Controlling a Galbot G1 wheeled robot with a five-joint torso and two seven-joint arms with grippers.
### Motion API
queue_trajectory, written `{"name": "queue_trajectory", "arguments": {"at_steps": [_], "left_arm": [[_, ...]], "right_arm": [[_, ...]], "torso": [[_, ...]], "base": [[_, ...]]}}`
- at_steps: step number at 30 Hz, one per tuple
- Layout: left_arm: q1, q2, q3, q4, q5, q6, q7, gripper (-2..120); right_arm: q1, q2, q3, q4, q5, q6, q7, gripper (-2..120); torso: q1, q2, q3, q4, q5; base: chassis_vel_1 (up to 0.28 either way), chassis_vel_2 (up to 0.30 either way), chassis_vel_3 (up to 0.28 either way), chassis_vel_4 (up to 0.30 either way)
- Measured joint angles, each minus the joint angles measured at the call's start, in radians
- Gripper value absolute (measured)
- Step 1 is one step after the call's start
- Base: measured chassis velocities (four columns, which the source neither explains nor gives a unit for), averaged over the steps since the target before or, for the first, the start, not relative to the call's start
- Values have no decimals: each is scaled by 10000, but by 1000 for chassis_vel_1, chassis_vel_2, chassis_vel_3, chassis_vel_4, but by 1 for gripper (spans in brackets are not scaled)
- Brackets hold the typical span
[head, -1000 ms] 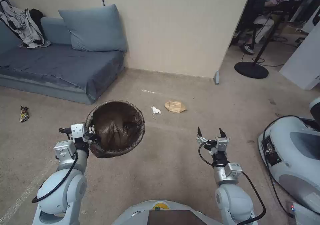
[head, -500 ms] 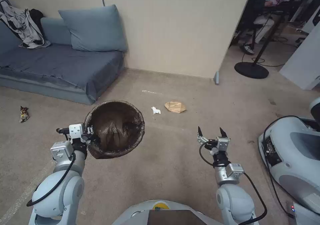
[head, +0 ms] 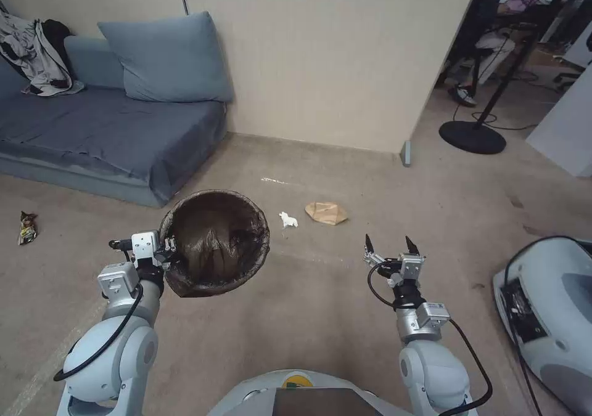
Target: Pick up the trash bin, then pick up the garbage from the floor and place it into the trash bin.
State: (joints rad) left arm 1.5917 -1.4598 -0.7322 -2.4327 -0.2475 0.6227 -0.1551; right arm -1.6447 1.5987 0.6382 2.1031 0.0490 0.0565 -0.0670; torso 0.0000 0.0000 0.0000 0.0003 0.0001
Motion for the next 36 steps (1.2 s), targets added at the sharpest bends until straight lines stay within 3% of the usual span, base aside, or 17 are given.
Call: {"name": "queue_trajectory", "arguments": {"at_steps": [36], "left_arm": [[133, -104, -10, 25, 2, -91, 189, 5]], "right_arm": [[48, 6, -41, -83, -44, -52, 78, 100]], "torso": [[1, 0, 2, -5, -2]], "base": [[-193, 191, 190, -190]]}}
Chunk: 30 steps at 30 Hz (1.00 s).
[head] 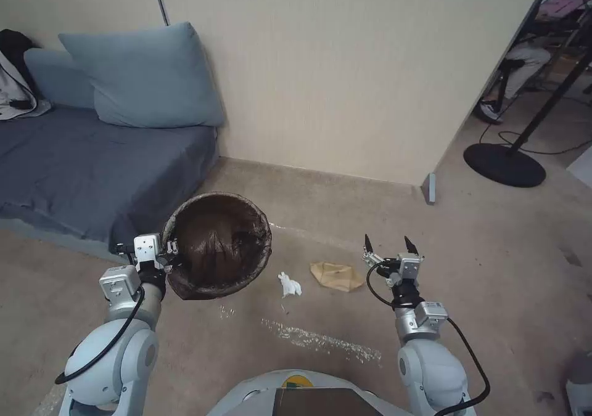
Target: Pick up the trash bin, then pick up the garbage from the floor and place it into the trash bin.
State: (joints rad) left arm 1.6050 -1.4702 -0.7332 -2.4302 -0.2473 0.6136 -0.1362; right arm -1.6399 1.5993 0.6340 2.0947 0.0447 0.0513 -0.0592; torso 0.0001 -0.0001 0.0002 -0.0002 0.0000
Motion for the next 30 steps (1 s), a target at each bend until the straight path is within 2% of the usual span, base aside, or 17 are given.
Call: {"name": "queue_trajectory", "arguments": {"at_steps": [11, 22, 30], "left_arm": [[54, 44, -29, -155, -42, 87, 27, 5], [316, 116, -70, -288, -76, 325, 23, 5], [550, 84, -120, -336, -100, 342, 21, 5]], "right_arm": [[23, -139, 30, -173, 2, -194, -87, 100], [706, -1563, -17, -1138, 1010, -1639, -321, 100], [1354, -2107, -230, -2033, 1384, -2044, -481, 100]], "torso": [[-2, 1, -3, 0, 1], [-2, 1, -3, 1, 2], [-1, 1, -3, 2, 2]], "base": [[-7, 7, 3, -2], [0, 0, 0, 0], [0, 0, 0, 0]]}}
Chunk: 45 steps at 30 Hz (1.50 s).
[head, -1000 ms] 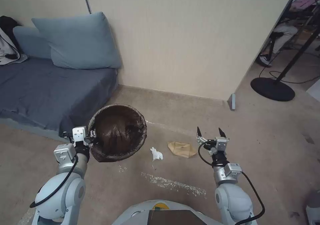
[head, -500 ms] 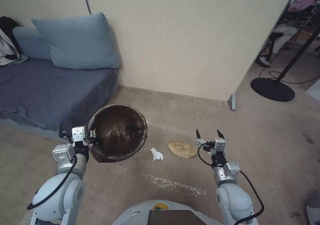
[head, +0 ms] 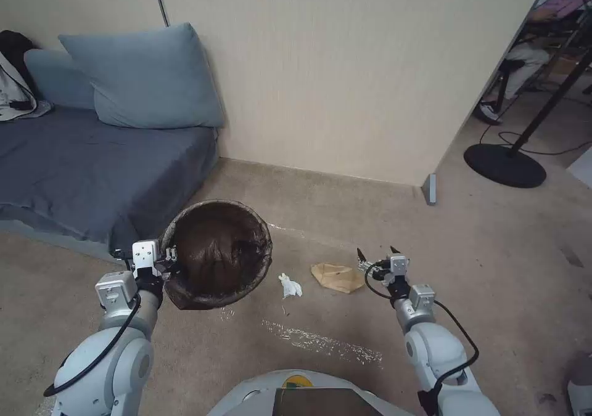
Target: Pick up the trash bin, then pick up the garbage from the floor and place it into the trash bin.
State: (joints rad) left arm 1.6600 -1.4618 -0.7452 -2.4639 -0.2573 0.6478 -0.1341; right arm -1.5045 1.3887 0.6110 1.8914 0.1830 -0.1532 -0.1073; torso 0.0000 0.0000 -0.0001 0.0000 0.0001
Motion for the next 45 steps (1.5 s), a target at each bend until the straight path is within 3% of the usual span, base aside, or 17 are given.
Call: {"name": "queue_trajectory", "arguments": {"at_steps": [16, 45], "left_arm": [[305, -175, 3, -205, 165, -4, -20, 4], [223, -307, 35, -208, 261, 9, -29, 4]], "right_arm": [[1136, -489, -528, -1787, 987, -936, -271, 100], [2290, -264, -1151, -4555, 500, -869, -489, 100]], "torso": [[0, 0, 1, 0, -1], [0, 0, 1, 0, -2]], "base": [[0, 0, 0, 0], [0, 0, 0, 0]]}}
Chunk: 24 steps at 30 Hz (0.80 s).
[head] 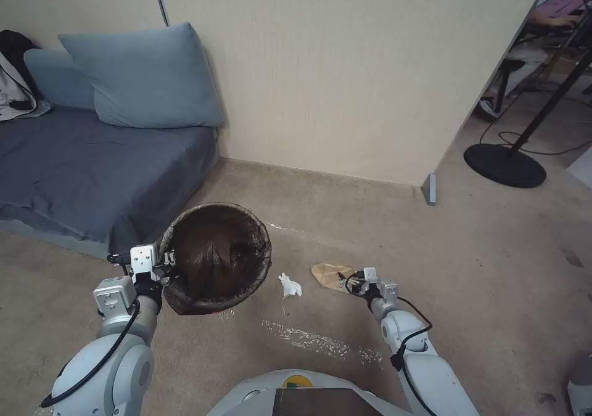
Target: Pick up the trash bin, then pick up the garbage from the floor and place it into the trash bin.
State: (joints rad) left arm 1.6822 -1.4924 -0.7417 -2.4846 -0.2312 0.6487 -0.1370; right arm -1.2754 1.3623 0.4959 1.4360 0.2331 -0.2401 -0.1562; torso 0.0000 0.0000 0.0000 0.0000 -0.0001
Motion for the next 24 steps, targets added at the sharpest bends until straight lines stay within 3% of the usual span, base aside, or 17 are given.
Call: {"name": "queue_trajectory", "arguments": {"at_steps": [12, 24], "left_arm": [[60, 14, 52, -116, 38, 8, 12, 4], [155, -29, 63, -158, 130, 16, 13, 4]], "right_arm": [[344, 236, 26, -475, 782, -155, 134, 100], [642, 248, -26, -960, 532, 40, -71, 100]], "torso": [[0, 0, 0, 0, 0], [0, 0, 0, 0, 0]], "base": [[0, 0, 0, 0], [0, 0, 0, 0]]}}
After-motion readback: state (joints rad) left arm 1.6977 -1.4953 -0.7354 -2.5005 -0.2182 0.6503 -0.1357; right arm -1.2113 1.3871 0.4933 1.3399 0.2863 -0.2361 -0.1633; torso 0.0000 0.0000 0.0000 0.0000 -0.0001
